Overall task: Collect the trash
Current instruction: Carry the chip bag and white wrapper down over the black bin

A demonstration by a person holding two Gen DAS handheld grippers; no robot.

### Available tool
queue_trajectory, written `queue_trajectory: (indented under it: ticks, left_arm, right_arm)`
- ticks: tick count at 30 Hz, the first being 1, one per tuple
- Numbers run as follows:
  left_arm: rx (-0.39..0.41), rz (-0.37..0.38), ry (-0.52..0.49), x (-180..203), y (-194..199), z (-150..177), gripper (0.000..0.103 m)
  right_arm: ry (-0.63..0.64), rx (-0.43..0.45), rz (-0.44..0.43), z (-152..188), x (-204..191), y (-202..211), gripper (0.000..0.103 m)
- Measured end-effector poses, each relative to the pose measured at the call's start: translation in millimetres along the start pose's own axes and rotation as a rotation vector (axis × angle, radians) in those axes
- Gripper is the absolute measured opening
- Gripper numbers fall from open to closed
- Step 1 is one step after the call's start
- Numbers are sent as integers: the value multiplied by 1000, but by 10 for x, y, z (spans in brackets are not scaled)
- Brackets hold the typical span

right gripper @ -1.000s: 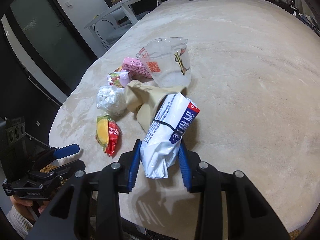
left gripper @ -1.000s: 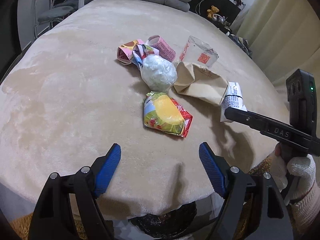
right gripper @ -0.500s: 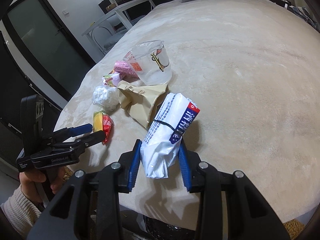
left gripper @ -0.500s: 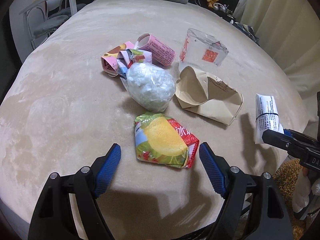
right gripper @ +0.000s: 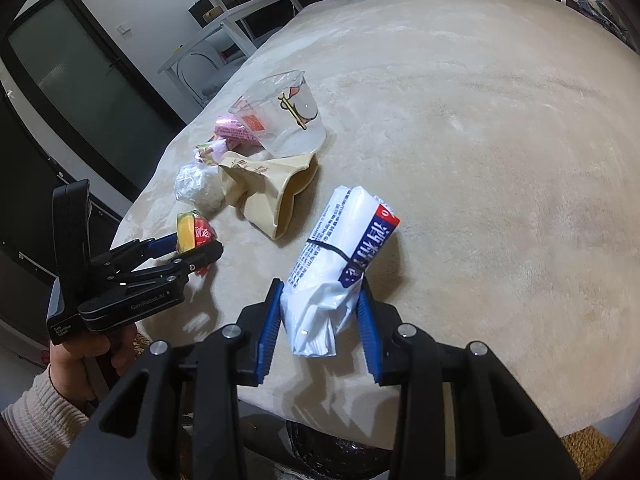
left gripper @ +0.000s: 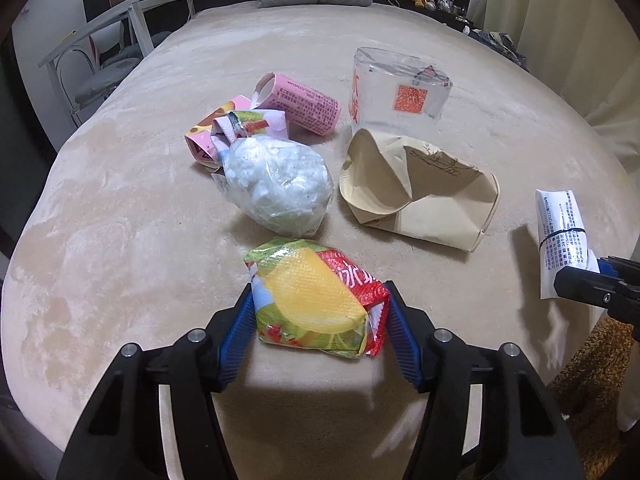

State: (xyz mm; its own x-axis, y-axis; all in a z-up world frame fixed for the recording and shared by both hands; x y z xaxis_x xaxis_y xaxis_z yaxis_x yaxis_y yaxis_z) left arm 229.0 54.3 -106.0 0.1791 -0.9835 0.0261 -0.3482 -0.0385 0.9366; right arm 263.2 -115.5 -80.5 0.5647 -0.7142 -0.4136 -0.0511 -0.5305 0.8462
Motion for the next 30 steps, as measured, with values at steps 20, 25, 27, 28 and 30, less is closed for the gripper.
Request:
queue_trajectory:
  ticks: [20, 25, 27, 28, 30]
  left_arm:
    - [81, 83, 5, 106, 323, 271, 59]
    - [108, 120, 10, 127, 447, 369, 59]
    - [116, 128, 4, 166, 487, 422, 59]
    - [121, 132, 0, 189, 507, 451, 59]
    - [131, 144, -4, 234, 544, 507, 59]
  right_arm:
    - [29, 38, 25, 120, -113, 32, 37]
    - [26, 46, 28, 261, -151, 56, 37]
    - [27, 51, 19, 336, -175, 80, 37]
    - [28, 57, 15, 374, -191, 98, 37]
    - [33, 67, 8, 461, -226, 138, 37]
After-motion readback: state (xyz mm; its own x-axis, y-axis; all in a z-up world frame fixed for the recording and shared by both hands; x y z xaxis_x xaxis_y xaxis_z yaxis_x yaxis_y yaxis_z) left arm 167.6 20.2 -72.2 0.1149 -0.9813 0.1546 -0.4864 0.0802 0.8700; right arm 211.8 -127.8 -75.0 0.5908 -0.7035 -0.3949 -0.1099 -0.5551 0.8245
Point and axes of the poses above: each gripper's, at about its wrist camera, not at the fingertips, and y roughly against the way its jaws point, x to its right, z to its underside, the point moved 4 cm from there along -y, roughly the way its jaws point, and after that the axes turned 13 degrees about -x, right-handed, at the moved point
